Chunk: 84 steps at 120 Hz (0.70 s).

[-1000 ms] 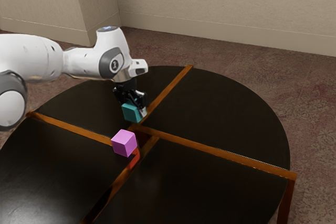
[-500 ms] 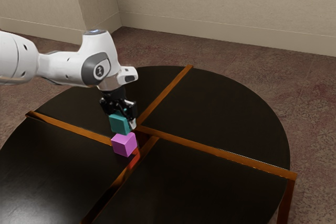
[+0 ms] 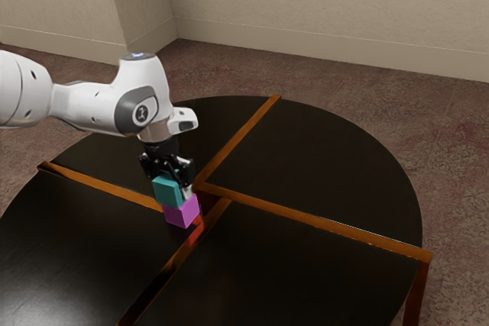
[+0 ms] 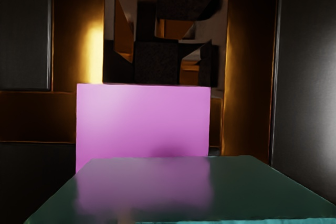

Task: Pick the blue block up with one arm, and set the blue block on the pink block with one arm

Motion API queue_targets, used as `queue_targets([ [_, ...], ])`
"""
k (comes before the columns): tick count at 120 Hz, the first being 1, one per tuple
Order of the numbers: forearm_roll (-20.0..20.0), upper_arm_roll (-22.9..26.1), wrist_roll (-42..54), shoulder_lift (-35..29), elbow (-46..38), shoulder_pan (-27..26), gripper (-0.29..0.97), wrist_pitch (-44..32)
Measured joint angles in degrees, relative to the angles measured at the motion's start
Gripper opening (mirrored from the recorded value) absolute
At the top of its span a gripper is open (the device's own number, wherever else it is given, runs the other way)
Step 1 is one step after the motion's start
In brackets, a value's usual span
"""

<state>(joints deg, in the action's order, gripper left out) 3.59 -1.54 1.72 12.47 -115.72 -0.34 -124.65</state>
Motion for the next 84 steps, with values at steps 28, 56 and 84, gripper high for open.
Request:
queue_targets([
  [28, -1.5, 0.0, 0.5, 1.6, 1.3, 0.2, 0.23, 0.0],
  [56, -1.8, 0.0, 1.2, 3.1, 3.0, 0.2, 0.29, -0.1],
  [84, -0.5, 0.0, 2.6, 2.6, 3.1, 0.2, 0.55, 0.1],
])
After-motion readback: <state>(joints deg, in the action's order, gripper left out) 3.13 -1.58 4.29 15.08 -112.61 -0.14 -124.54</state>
